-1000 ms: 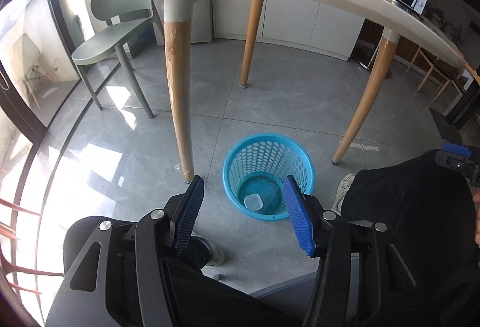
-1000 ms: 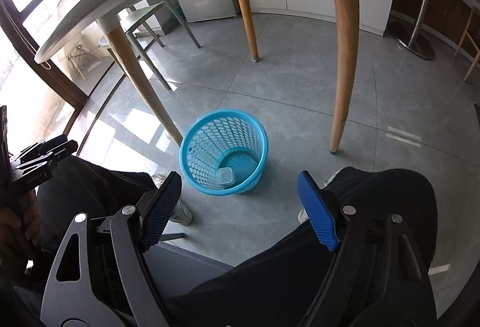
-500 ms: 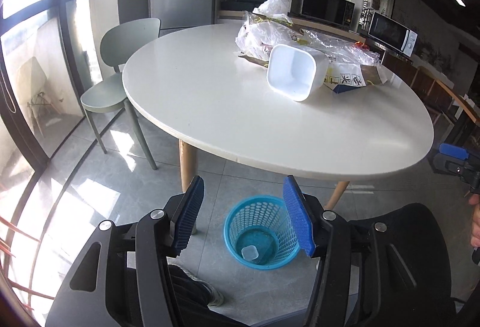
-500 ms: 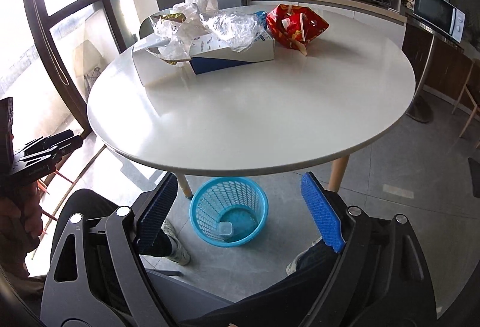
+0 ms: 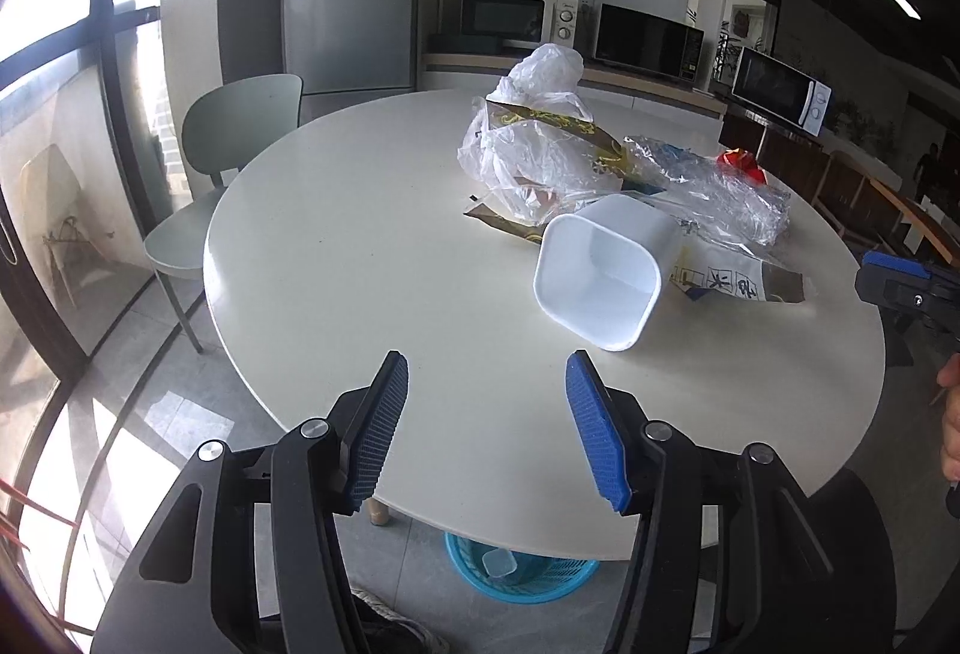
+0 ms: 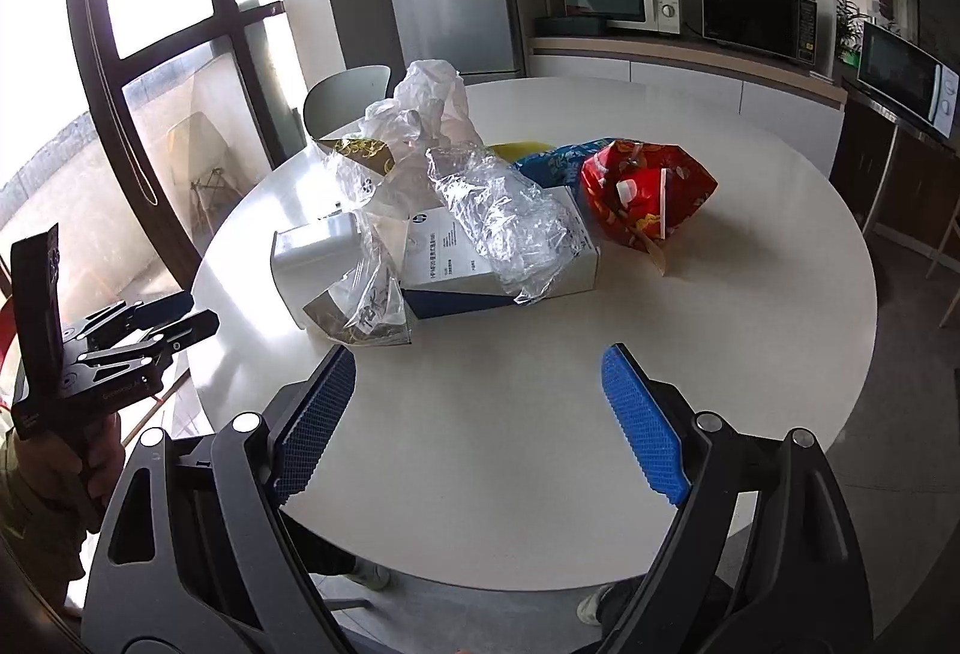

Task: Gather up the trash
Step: 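Move the open left tool back to the second white cup on the table, then grasp the second white cup with the left tool while the right tool grasps a clear plastic bag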

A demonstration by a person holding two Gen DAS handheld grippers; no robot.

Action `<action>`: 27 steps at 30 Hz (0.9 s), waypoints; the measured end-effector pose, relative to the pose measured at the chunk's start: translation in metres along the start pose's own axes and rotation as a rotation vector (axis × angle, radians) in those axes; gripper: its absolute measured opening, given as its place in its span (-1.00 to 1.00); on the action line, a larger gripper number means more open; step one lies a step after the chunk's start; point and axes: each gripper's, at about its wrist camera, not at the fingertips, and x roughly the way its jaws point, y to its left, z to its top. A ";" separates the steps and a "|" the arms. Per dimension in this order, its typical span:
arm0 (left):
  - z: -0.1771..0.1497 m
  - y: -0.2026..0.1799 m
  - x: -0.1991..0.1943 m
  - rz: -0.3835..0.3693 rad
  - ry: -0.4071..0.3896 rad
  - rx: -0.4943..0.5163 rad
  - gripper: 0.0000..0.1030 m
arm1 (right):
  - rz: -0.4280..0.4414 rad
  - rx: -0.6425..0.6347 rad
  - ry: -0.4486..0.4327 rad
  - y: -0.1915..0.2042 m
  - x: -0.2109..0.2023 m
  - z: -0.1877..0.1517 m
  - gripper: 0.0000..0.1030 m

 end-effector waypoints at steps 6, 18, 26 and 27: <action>0.017 -0.002 0.021 -0.036 0.014 0.029 0.09 | 0.005 0.000 0.023 -0.011 0.031 0.023 0.56; 0.039 -0.004 0.062 -0.147 0.108 0.069 0.12 | -0.004 -0.022 0.091 -0.018 0.079 0.053 0.54; 0.042 -0.019 0.070 -0.235 0.132 0.109 -0.45 | 0.022 -0.026 0.143 -0.012 0.096 0.053 -0.02; 0.043 -0.021 0.069 -0.234 0.131 0.110 -0.62 | 0.025 -0.025 0.144 -0.011 0.097 0.054 -0.05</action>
